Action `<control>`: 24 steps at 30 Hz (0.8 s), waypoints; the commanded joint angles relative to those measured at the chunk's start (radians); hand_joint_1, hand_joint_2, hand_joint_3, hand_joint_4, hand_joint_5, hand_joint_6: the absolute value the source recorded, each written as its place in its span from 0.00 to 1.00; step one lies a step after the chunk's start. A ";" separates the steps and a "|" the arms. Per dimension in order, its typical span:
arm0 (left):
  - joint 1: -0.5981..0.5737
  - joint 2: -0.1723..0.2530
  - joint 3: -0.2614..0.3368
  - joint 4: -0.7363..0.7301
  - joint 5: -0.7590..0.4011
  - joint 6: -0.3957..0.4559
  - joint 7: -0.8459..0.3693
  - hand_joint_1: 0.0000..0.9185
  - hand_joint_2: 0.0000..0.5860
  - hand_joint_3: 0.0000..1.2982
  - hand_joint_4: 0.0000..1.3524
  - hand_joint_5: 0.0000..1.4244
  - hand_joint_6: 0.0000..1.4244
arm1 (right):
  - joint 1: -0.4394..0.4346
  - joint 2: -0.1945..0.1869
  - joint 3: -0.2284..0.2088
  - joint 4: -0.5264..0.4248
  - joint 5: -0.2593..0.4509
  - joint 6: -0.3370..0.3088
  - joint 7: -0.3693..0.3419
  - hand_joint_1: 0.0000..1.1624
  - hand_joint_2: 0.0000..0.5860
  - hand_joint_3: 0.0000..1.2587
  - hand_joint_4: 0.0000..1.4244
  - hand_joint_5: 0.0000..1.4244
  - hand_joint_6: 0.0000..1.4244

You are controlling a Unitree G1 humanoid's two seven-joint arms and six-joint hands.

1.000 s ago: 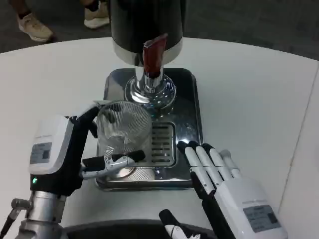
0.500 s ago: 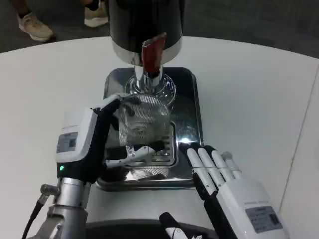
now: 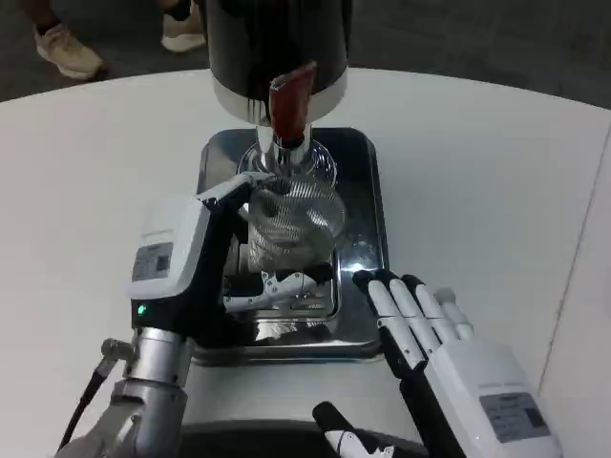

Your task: Grasp the cup under the faucet to collect the drink, then remove the cup.

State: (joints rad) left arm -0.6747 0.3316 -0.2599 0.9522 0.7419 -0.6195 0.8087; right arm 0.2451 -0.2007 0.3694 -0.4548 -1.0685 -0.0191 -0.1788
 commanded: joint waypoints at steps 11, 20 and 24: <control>0.012 0.038 -0.044 0.028 -0.037 0.021 -0.075 0.36 0.13 0.29 0.27 0.45 0.42 | 0.009 0.013 0.002 0.000 0.013 0.016 0.014 0.28 0.56 0.04 0.00 0.01 0.03; 0.015 0.035 -0.036 0.012 -0.044 0.030 -0.057 0.25 0.06 0.08 0.09 0.31 0.21 | 0.011 0.013 -0.002 -0.002 0.021 0.020 0.018 0.27 0.57 0.05 0.00 0.03 0.05; 0.026 0.043 -0.019 -0.007 -0.069 0.007 -0.067 0.12 0.01 0.07 0.08 0.30 0.18 | 0.015 0.013 -0.003 -0.005 0.021 0.020 0.016 0.27 0.57 0.06 0.01 0.03 0.06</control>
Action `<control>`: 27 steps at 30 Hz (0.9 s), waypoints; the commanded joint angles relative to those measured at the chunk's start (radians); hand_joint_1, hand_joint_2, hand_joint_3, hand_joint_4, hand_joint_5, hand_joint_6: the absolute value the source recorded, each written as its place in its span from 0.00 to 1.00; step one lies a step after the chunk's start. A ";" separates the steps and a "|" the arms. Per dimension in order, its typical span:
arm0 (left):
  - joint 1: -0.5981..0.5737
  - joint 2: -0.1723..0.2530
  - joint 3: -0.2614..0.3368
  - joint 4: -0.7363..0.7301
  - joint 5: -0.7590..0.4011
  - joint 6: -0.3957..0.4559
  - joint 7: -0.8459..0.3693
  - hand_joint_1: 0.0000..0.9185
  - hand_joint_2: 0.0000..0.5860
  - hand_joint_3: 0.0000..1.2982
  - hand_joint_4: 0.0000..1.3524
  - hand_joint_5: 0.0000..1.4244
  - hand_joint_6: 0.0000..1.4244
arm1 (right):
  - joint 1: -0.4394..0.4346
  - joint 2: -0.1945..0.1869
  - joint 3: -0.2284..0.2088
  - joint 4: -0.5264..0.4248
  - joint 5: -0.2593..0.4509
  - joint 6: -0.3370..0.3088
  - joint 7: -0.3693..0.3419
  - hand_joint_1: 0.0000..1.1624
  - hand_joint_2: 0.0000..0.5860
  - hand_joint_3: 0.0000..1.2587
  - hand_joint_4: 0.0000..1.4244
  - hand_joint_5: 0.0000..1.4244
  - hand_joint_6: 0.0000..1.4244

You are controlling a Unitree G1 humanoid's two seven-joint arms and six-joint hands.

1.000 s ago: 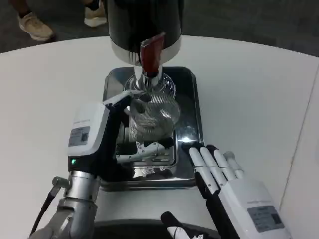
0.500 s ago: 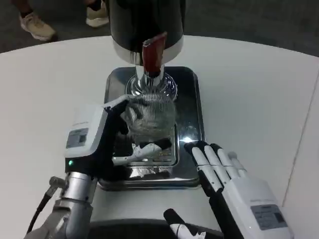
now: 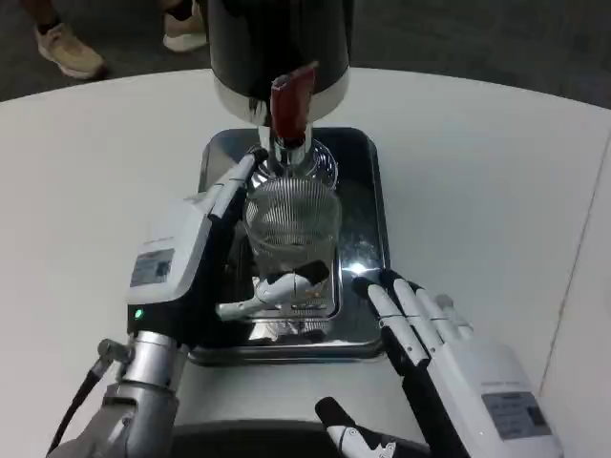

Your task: Grasp the cup under the faucet to collect the drink, then remove the cup.

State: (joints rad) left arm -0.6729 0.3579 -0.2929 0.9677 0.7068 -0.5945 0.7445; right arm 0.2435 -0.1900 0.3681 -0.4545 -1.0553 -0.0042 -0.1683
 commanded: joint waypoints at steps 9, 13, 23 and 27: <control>0.162 0.085 0.121 -0.206 -0.181 -0.132 -0.077 0.00 0.02 0.07 0.09 0.26 0.12 | 0.019 0.006 -0.001 -0.003 0.012 0.004 0.001 0.26 0.57 0.07 0.02 0.05 0.07; 0.229 0.111 0.184 -0.321 -0.243 -0.147 -0.141 0.00 0.07 0.02 0.02 0.19 0.06 | 0.018 0.010 0.006 0.000 0.011 0.003 0.001 0.27 0.60 0.08 0.03 0.05 0.08; 0.321 0.173 0.306 -0.594 -0.604 -0.190 -0.531 0.00 0.17 0.00 0.00 0.00 0.00 | -0.001 0.012 0.011 0.013 0.022 0.001 0.010 0.26 0.61 0.09 0.03 0.06 0.08; 0.324 0.187 0.338 -0.674 -0.774 -0.137 -0.713 0.00 0.17 0.00 0.00 0.00 0.00 | -0.010 0.012 0.011 0.020 0.031 -0.002 0.010 0.24 0.63 0.09 0.04 0.06 0.08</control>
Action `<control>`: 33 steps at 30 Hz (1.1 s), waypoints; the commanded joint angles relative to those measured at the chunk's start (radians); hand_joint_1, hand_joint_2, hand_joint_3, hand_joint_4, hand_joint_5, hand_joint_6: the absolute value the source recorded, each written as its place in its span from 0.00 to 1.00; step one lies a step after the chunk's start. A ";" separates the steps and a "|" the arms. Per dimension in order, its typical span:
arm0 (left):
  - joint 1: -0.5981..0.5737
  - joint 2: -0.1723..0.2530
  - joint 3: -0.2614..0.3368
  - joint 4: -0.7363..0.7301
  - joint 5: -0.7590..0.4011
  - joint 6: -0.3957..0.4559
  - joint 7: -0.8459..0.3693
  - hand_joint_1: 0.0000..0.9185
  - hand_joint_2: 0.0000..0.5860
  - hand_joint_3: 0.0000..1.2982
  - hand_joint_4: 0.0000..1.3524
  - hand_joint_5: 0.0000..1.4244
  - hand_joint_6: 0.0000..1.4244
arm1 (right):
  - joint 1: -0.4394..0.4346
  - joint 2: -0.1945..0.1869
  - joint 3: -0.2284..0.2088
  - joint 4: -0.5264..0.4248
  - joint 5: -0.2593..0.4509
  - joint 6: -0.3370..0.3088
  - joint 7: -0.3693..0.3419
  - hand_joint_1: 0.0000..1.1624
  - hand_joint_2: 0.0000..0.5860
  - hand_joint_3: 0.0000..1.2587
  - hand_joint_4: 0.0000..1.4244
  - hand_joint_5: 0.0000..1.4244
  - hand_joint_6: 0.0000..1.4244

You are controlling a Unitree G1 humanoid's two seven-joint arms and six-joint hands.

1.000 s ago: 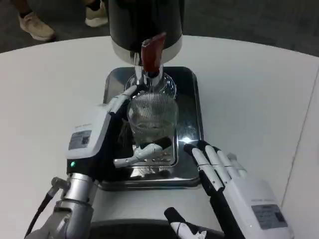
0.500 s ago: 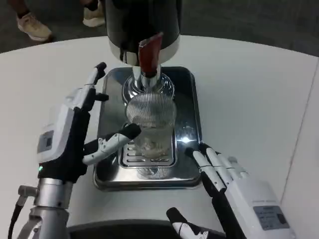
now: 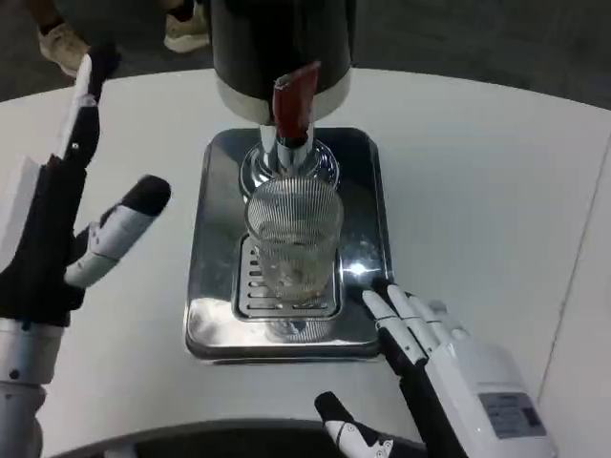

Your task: Grasp the cup under the faucet to collect the drink, then remove the cup.

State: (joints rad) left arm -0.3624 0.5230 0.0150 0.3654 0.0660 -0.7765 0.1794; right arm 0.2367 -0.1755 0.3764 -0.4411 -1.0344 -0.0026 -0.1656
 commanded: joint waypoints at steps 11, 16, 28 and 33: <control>-0.009 0.074 0.141 -0.363 -0.567 0.332 -0.602 0.00 0.26 0.00 0.00 0.00 0.00 | -0.020 -0.005 -0.003 0.005 0.017 0.000 0.018 0.21 0.62 0.09 0.04 0.06 0.08; -0.054 0.105 0.180 -0.418 -0.641 0.446 -0.739 0.00 0.31 0.00 0.00 0.00 0.00 | -0.030 -0.001 0.001 0.007 0.013 0.002 0.018 0.20 0.62 0.10 0.05 0.07 0.10; -0.233 0.130 0.170 -0.337 -0.578 0.620 -0.889 0.00 0.30 0.00 0.00 0.00 0.00 | -0.007 -0.001 0.003 -0.022 0.005 0.006 0.022 0.20 0.62 0.10 0.05 0.08 0.10; -0.264 0.108 0.152 -0.322 -0.570 0.655 -0.914 0.00 0.30 0.00 0.00 0.01 0.00 | -0.001 0.001 0.001 -0.031 0.005 0.006 0.023 0.20 0.62 0.10 0.06 0.08 0.10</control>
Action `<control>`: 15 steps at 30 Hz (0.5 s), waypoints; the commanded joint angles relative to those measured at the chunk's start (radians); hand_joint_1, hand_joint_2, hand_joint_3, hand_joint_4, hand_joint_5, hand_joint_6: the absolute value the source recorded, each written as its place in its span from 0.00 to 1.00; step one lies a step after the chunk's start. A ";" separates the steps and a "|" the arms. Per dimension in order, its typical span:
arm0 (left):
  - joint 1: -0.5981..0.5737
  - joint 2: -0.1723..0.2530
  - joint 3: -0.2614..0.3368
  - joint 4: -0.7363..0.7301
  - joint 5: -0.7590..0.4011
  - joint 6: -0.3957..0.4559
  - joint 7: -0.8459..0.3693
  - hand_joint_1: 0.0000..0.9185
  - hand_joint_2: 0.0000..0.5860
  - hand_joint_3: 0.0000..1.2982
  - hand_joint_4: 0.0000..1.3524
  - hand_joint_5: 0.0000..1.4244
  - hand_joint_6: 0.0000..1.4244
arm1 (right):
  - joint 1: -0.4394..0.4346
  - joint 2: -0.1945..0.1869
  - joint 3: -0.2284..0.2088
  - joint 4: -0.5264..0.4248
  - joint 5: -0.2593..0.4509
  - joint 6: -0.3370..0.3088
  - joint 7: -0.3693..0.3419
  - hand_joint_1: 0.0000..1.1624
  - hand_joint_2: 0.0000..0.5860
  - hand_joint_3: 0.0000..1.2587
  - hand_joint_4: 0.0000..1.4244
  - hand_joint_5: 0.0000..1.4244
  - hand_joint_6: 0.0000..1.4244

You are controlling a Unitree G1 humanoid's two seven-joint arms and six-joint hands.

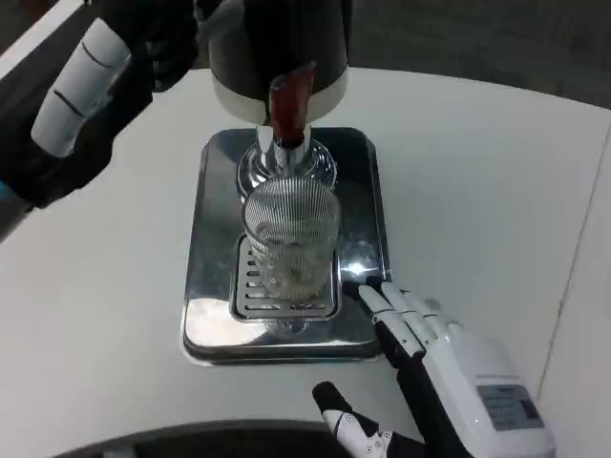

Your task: Grasp the cup under the faucet to collect the drink, then remove the cup.

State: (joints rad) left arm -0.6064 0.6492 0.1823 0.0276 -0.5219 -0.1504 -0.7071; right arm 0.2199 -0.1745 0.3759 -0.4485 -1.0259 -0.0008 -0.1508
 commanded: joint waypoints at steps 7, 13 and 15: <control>-0.053 -0.061 -0.025 0.074 0.024 0.070 -0.074 0.00 0.29 0.00 0.00 0.02 0.00 | 0.030 0.004 -0.001 -0.035 0.000 0.007 0.011 0.21 0.63 0.11 0.07 0.07 0.11; -0.086 -0.092 -0.040 0.135 0.054 0.059 -0.101 0.00 0.29 0.00 0.00 0.04 0.01 | 0.035 0.006 -0.006 -0.040 0.003 0.007 0.011 0.21 0.64 0.11 0.07 0.07 0.11; -0.094 -0.099 -0.044 0.143 0.060 0.057 -0.109 0.00 0.29 0.00 0.00 0.04 0.01 | 0.038 0.006 -0.010 -0.043 0.006 0.008 0.012 0.21 0.64 0.11 0.07 0.07 0.11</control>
State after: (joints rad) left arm -0.6816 0.5606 0.1455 0.1551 -0.4778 -0.0855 -0.7979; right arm 0.2409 -0.1690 0.3715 -0.4759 -1.0247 0.0003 -0.1458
